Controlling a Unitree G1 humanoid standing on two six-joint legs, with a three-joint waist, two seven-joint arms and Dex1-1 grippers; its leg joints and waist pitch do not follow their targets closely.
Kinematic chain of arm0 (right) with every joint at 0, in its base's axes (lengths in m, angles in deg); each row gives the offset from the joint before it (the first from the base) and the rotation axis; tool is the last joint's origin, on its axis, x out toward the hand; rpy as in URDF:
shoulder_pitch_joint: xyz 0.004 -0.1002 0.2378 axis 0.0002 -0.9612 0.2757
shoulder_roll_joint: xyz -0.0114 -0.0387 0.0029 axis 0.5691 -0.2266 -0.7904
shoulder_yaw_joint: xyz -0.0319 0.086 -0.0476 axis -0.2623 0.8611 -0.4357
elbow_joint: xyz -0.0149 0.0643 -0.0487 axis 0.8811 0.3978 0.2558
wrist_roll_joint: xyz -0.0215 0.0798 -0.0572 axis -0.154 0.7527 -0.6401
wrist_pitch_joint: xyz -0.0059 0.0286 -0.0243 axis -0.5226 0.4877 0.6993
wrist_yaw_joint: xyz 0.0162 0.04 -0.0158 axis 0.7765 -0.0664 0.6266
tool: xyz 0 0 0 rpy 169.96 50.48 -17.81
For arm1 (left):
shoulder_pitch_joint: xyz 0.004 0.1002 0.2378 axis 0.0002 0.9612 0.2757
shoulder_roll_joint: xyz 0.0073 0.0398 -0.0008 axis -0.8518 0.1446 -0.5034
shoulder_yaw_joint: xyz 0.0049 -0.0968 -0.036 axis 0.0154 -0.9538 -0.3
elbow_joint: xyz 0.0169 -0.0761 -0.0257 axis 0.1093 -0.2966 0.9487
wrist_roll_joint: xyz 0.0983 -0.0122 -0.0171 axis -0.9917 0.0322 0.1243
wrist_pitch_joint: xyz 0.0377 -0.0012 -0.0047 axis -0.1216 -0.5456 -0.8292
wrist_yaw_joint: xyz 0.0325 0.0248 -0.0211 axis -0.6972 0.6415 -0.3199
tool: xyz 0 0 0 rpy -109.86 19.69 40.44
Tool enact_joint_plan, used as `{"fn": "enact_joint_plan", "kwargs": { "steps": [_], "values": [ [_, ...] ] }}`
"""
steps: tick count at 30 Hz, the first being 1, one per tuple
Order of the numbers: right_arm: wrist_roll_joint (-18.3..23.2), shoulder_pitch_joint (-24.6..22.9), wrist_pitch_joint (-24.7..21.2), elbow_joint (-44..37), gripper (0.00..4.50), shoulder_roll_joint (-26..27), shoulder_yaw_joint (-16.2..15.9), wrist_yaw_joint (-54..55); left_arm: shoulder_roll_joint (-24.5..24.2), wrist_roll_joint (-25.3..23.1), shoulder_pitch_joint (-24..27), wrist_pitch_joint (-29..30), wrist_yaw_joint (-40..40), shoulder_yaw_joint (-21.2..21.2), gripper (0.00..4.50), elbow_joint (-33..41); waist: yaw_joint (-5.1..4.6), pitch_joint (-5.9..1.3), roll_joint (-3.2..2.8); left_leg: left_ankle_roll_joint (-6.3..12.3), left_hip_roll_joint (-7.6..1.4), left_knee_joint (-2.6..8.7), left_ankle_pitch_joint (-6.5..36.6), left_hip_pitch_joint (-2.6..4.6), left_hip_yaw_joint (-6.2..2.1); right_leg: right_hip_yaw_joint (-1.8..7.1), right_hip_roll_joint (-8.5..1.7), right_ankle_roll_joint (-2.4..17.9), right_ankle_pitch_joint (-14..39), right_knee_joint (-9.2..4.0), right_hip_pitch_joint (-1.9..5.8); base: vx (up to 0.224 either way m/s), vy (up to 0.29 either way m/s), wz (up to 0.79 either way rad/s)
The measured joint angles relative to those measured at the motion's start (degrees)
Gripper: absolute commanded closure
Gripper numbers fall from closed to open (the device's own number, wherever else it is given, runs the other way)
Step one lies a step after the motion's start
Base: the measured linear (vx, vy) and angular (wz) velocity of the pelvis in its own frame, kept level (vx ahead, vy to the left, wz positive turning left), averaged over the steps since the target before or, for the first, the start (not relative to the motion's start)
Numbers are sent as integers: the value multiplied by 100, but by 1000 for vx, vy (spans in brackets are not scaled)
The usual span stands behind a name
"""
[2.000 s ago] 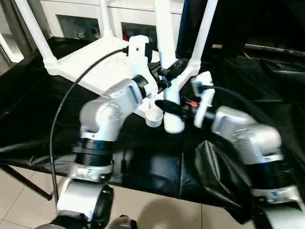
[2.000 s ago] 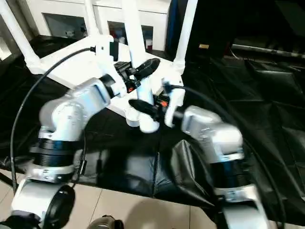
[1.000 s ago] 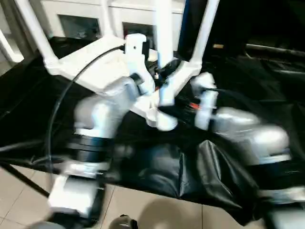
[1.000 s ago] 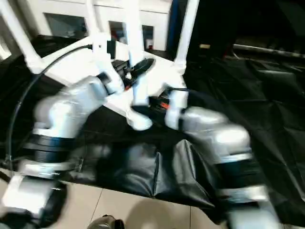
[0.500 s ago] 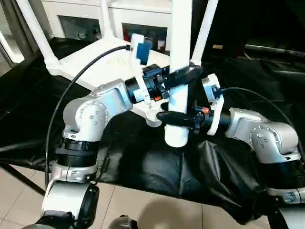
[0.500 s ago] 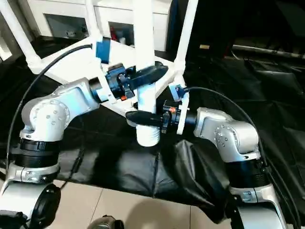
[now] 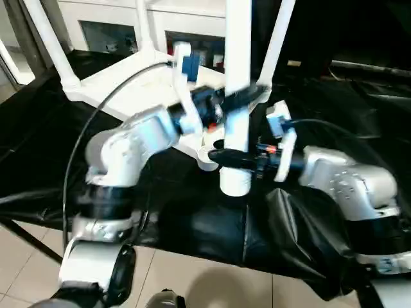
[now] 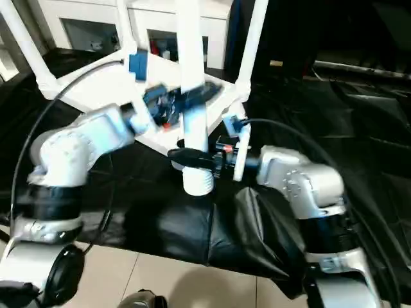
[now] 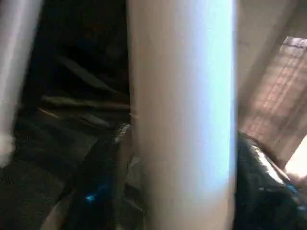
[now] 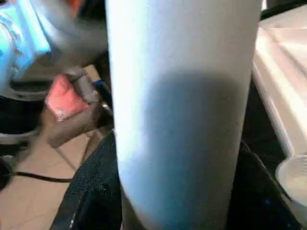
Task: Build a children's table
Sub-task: Pick table leg
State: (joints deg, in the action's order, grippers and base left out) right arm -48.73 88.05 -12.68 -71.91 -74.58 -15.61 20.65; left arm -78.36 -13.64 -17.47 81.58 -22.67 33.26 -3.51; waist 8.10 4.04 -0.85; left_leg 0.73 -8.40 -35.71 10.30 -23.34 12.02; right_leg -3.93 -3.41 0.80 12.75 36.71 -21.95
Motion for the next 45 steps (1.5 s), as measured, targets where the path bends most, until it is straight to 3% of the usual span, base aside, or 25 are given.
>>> {"fn": "enact_joint_plan", "kwargs": {
  "steps": [4,5,18,20,23,30,37,45],
  "values": [
    [-49,0,36,2,256,37,-16,48,4,-6,-127,-67,104,-166,143,-54,-1,0,0,1,0,1,1,-2,0,-1,0,0,1,-2,-2,0,0,0],
    [-80,0,57,2,256,50,-23,85,2,9,-127,-30,113,-189,170,-54,-1,0,0,1,0,1,1,-4,0,-1,0,0,0,-1,-3,0,0,0],
    [-340,-6,295,83,256,205,-56,382,265,119,-127,104,557,-287,260,-43,2,0,-1,0,-1,-1,0,-2,0,-2,-1,1,0,2,-2,0,0,0],
    [-345,-6,310,83,200,208,-63,364,241,158,-127,150,495,-296,268,-41,1,0,0,0,-1,-1,0,-3,0,-1,0,1,0,2,-2,0,0,0],
    [-71,-5,194,-33,167,130,-23,32,25,335,-71,454,40,-211,270,-28,2,0,-1,1,0,-1,1,-3,0,-1,-1,1,0,0,-2,0,0,0],
    [26,-20,141,-275,141,-390,-151,-761,-271,828,2,934,-770,-124,271,133,12,0,-1,0,0,-2,0,0,0,-1,-1,1,0,3,0,0,0,0],
    [190,-140,10,-350,202,-436,-274,-1025,-145,1179,-1,980,-856,-325,271,240,2,0,0,0,0,-2,0,2,0,-1,-1,1,0,5,0,0,0,0],
    [196,-132,13,-335,255,-370,-285,-998,-142,1202,0,979,-838,-377,272,240,15,0,0,1,0,-3,0,1,0,-1,-1,1,0,5,0,0,0,0]
  ]
}}
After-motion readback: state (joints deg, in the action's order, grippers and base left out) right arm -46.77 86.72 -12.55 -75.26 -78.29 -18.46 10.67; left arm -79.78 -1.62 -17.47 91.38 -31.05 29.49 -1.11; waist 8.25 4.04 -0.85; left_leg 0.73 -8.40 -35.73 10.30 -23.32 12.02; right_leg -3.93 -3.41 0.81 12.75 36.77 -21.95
